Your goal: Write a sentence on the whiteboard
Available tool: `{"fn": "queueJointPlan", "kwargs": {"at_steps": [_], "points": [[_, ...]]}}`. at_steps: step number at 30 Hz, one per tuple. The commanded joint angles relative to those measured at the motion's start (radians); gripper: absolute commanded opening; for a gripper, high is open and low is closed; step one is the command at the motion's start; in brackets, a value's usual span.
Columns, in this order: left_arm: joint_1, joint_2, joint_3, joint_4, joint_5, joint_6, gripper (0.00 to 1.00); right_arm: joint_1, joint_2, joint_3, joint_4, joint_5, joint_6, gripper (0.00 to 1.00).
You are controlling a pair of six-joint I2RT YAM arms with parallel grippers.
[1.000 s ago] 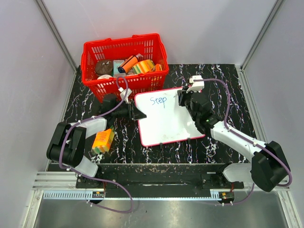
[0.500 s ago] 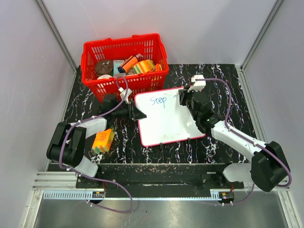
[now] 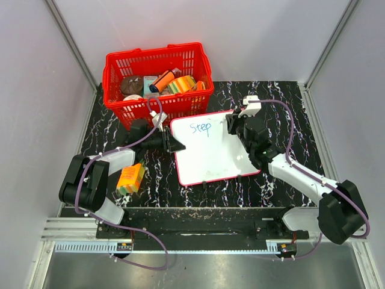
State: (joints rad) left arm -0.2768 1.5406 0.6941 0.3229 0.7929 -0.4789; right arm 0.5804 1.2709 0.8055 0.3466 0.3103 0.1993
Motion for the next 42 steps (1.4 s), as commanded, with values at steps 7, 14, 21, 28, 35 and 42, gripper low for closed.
{"fn": "queueJointPlan", "kwargs": {"at_steps": [7,14,21,28,35,42], "points": [[-0.030,0.039,-0.007,-0.088,-0.178,0.164,0.00,-0.008,-0.039,-0.038,0.006,-0.030,0.022,0.00],[-0.030,0.041,-0.007,-0.090,-0.179,0.166,0.00,-0.007,-0.056,-0.058,-0.004,-0.037,0.025,0.00],[-0.030,0.039,-0.007,-0.091,-0.179,0.166,0.00,-0.008,-0.071,-0.072,-0.012,-0.028,0.025,0.00],[-0.030,0.041,-0.007,-0.091,-0.181,0.166,0.00,-0.005,-0.090,-0.069,-0.023,0.001,0.014,0.00],[-0.030,0.039,-0.007,-0.093,-0.181,0.168,0.00,-0.007,-0.087,-0.054,-0.020,0.015,0.022,0.00],[-0.030,0.039,-0.005,-0.094,-0.182,0.168,0.00,-0.007,-0.085,-0.023,-0.008,0.004,0.015,0.00]]}}
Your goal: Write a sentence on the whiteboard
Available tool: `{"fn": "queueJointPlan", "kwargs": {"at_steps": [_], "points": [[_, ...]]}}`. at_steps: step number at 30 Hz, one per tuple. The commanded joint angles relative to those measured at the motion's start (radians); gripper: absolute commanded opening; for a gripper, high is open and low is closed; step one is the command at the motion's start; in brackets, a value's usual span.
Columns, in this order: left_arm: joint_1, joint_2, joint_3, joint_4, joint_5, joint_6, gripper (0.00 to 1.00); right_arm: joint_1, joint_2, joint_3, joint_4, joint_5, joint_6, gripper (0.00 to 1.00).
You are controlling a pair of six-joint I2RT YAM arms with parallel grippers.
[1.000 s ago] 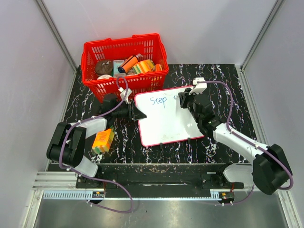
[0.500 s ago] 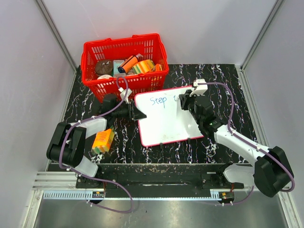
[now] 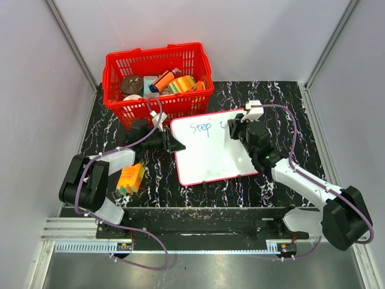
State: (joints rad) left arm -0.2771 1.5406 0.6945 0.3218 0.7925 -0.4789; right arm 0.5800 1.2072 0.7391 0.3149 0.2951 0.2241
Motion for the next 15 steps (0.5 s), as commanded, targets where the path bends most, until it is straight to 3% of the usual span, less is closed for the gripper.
{"fn": "queueJointPlan", "kwargs": {"at_steps": [1,15], "points": [[-0.030,0.041,-0.007,-0.092,-0.180,0.168,0.00,-0.006,-0.027,0.046,0.029,0.015,-0.009,0.00],[-0.030,0.039,-0.006,-0.092,-0.179,0.168,0.00,-0.006,0.009,0.114,0.069,0.039,-0.025,0.00]]}}
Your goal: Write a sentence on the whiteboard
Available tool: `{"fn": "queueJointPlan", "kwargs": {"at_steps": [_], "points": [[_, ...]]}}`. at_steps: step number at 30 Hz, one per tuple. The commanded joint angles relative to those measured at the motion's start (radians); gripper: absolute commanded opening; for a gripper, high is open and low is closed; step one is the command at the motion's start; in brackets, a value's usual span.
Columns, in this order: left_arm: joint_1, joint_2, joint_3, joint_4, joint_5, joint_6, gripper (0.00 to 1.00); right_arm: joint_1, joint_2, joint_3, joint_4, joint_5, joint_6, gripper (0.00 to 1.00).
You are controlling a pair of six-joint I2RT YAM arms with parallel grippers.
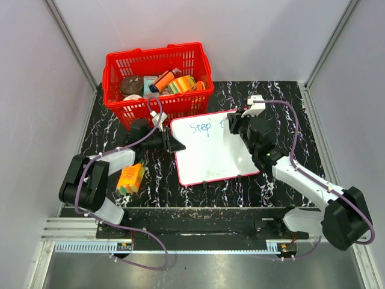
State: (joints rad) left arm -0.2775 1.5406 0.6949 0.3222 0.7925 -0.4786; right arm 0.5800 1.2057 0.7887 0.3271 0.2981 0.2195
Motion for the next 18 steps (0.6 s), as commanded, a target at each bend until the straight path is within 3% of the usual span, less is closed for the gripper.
{"fn": "queueJointPlan", "kwargs": {"at_steps": [1,18], "points": [[-0.029,0.039,-0.006,-0.091,-0.179,0.167,0.00,-0.008,0.020,0.069,0.055,0.042,-0.022,0.00],[-0.029,0.041,-0.006,-0.091,-0.177,0.166,0.00,-0.008,0.078,0.089,0.044,0.064,-0.019,0.00]]}}
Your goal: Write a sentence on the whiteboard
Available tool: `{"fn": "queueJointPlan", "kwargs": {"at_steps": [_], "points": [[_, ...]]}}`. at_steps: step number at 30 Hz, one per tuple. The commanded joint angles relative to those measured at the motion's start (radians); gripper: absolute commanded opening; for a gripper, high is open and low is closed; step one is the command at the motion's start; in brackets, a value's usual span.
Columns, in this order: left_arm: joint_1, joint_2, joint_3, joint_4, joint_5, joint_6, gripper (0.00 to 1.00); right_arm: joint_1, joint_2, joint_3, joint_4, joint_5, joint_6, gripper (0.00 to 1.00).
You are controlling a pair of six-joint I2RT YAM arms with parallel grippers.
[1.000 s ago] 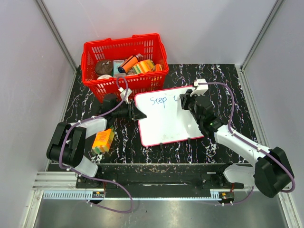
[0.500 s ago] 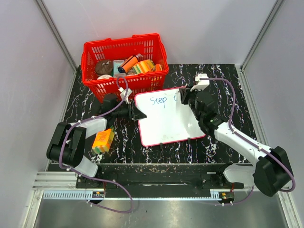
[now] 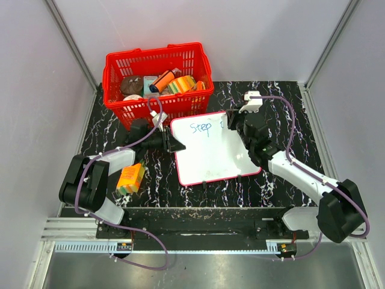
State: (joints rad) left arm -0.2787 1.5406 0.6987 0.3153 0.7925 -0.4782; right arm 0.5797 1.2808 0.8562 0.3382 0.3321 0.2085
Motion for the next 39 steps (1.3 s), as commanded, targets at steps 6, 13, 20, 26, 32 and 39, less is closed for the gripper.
{"fn": "queueJointPlan", "kwargs": {"at_steps": [6,13,20,26,32,39], "points": [[-0.028,0.044,-0.010,-0.084,-0.177,0.165,0.00,-0.009,0.014,0.001,0.038,0.036,-0.001,0.00],[-0.030,0.039,-0.010,-0.085,-0.179,0.167,0.00,-0.012,0.043,-0.011,0.044,0.042,0.003,0.00],[-0.028,0.039,-0.011,-0.087,-0.180,0.168,0.00,-0.014,0.040,-0.016,0.039,0.039,0.012,0.00],[-0.028,0.041,-0.010,-0.088,-0.182,0.168,0.00,-0.014,-0.060,-0.058,0.059,0.027,0.014,0.00],[-0.028,0.041,-0.010,-0.088,-0.182,0.168,0.00,-0.015,-0.089,-0.094,0.088,0.041,0.011,0.00],[-0.028,0.039,-0.010,-0.088,-0.182,0.170,0.00,-0.015,-0.058,-0.083,0.087,0.039,0.011,0.00]]}}
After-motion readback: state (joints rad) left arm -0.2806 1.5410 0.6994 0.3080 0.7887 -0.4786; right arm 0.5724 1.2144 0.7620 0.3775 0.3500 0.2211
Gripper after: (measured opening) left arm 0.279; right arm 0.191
